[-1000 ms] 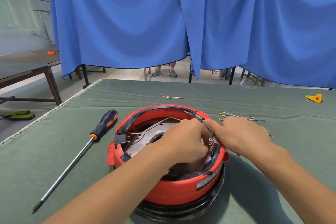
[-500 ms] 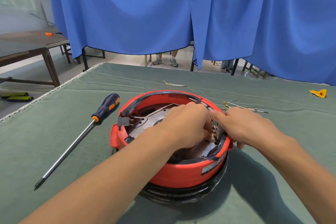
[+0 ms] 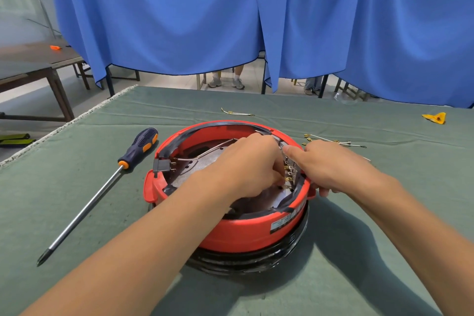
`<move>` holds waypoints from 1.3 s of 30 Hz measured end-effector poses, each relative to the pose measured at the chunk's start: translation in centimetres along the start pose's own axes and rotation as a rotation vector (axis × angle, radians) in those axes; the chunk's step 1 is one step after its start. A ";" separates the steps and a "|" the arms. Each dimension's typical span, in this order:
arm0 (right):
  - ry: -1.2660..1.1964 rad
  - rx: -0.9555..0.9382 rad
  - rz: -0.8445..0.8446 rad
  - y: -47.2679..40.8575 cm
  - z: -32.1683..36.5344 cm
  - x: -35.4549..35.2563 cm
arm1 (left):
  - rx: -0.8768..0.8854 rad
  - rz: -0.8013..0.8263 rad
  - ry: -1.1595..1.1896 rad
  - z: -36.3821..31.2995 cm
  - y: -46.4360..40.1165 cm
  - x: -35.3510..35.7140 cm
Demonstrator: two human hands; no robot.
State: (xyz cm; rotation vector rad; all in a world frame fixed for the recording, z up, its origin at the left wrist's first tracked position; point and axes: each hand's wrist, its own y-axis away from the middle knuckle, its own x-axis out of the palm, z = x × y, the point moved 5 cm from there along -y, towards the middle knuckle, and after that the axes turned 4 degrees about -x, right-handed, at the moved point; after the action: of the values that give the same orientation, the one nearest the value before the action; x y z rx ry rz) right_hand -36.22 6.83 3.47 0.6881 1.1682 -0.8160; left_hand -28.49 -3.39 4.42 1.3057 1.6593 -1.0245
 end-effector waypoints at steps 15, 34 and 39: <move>-0.017 -0.009 0.006 -0.3 0.0 0.2 | 0.012 0.010 0.031 0.1 -0.1 0.0; -0.022 -0.011 0.006 -0.4 -0.2 0.4 | 0.023 0.010 -0.061 -0.6 0.0 0.0; -0.023 -0.010 0.007 -0.4 -0.2 0.4 | 0.030 -0.006 -0.103 -0.8 0.1 -0.2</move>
State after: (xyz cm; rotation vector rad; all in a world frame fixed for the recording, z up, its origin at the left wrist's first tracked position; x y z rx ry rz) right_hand -36.64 6.70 2.98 0.6724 1.1483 -0.8099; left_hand -28.39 -2.73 4.83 1.2472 1.5772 -1.1053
